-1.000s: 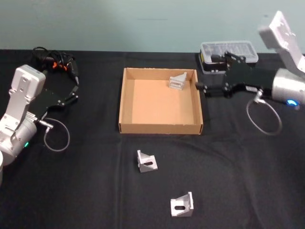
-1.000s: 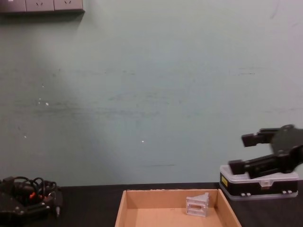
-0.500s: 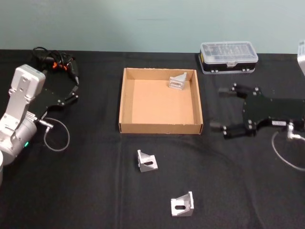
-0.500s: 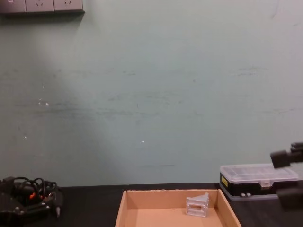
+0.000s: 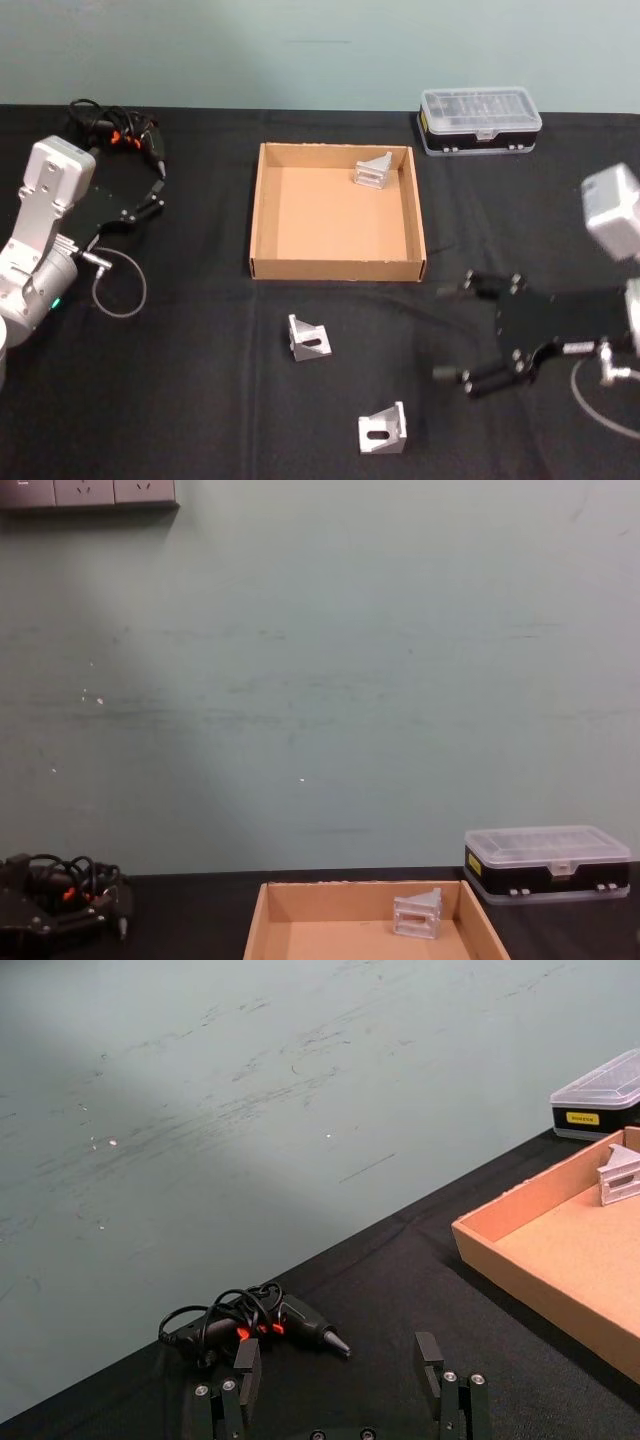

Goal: Use one hand to pick up the angle iron from the table and place it into the box.

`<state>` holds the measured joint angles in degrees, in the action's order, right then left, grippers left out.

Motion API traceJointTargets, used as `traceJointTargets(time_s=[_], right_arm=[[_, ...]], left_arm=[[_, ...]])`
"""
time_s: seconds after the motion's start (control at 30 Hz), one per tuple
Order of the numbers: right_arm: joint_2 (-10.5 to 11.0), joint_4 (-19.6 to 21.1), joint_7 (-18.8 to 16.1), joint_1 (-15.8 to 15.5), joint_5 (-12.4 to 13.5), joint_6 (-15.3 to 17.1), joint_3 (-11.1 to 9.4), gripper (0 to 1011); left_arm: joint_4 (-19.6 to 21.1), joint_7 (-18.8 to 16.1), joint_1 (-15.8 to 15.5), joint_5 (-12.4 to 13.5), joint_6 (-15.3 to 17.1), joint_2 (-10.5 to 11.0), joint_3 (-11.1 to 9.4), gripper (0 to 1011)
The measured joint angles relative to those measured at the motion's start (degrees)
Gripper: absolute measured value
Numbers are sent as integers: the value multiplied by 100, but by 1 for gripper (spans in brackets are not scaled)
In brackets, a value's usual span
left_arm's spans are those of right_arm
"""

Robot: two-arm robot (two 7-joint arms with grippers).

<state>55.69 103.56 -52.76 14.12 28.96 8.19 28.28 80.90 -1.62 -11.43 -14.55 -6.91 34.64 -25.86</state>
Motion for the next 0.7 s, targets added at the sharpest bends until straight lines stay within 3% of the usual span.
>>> traceJointTargets(time_s=[0.37,0.7], right_arm=[[-109,22,-82,121,-496,212,713,1003],[-255,-122,12,290,-783,276,1081,1003]], left_arm=[[0,0,0,0,0,0,0,1000],[0,0,0,0,0,0,0,1000]])
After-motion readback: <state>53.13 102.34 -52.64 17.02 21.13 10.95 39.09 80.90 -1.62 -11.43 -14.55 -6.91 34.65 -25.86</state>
